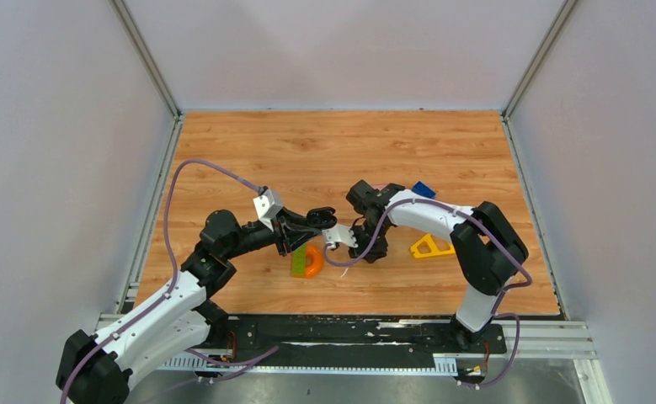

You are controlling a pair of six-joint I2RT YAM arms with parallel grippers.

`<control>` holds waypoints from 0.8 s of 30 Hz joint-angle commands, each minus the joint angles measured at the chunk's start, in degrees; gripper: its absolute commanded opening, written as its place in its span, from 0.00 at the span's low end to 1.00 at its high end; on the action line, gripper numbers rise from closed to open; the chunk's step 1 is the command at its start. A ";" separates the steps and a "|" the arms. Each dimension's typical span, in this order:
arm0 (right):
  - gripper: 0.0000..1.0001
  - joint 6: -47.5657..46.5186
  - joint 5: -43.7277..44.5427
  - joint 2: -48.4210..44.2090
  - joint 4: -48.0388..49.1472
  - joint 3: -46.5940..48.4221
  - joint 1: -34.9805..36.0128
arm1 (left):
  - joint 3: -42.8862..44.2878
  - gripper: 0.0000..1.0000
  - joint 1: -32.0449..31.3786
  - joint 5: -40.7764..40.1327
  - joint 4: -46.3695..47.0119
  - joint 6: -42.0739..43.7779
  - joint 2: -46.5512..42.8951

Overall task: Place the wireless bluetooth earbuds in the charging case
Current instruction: Pick up the earbud from the center of the board.

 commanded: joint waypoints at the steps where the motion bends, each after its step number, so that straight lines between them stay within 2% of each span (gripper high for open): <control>1: 0.30 0.63 -2.17 1.11 1.37 3.54 -0.04 | 2.19 0.01 0.19 0.54 2.02 0.70 -0.01; 24: 0.31 0.99 -0.27 4.58 1.02 5.37 -1.48 | 2.27 0.01 0.16 0.57 2.01 0.71 -0.13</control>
